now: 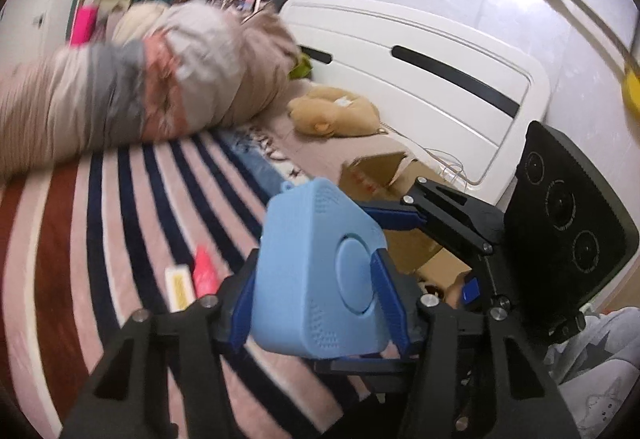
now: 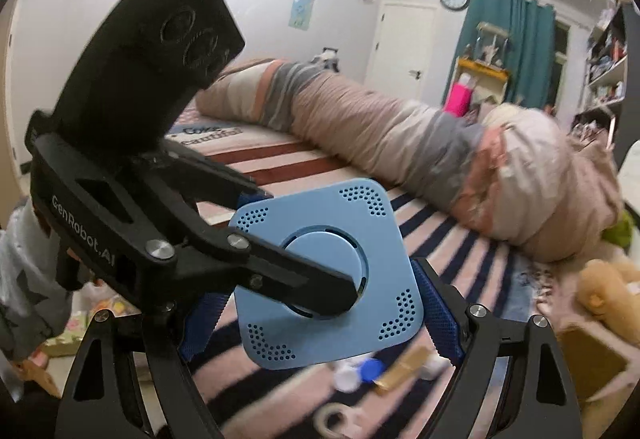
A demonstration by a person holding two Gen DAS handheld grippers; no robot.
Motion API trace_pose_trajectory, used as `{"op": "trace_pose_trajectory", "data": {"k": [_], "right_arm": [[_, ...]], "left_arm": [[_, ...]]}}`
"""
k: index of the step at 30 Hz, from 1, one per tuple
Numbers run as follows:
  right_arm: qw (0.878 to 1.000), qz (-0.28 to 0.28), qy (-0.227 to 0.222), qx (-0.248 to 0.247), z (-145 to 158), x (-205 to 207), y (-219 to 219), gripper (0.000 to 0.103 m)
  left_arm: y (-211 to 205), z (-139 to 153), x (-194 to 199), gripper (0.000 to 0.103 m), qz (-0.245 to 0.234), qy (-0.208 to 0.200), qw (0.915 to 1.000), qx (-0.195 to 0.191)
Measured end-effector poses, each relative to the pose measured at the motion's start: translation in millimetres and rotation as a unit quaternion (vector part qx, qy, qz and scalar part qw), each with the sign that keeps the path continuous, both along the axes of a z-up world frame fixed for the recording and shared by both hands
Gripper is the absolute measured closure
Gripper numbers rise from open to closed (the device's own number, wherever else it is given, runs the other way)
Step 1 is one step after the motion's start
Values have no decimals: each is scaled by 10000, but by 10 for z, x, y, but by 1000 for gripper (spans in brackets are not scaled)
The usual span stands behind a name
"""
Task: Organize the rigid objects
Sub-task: 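Carry the blue device into the cardboard box and open the right gripper, then move the right gripper back and grasp the red spray bottle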
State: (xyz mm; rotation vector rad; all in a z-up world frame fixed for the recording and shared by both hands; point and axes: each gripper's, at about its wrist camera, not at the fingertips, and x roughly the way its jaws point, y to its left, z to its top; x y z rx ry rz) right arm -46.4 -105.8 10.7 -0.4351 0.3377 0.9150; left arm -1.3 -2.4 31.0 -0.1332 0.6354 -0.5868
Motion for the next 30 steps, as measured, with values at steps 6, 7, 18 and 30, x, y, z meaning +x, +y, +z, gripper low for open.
{"op": "trace_pose_trajectory", "data": {"k": [6,7,18,30], "right_arm": [[9977,-609,-281,100,250,-25,-654,19],[9968,-722,-319,107,269,-29,-759,19],[9833,-1742,475,246,225,431,-1772,19],[9554,-2320,1820,-176,-210,874,-2072,17]], "left_arm": [[-737,338,151,58,-421,-289,9981,348],[-898,385,195,58,-530,-325,9973,401],[-2089,280,708,58,-1314,-33,9870,928],[-2527,-96,1091,39,-1465,526,9752,1572]]}}
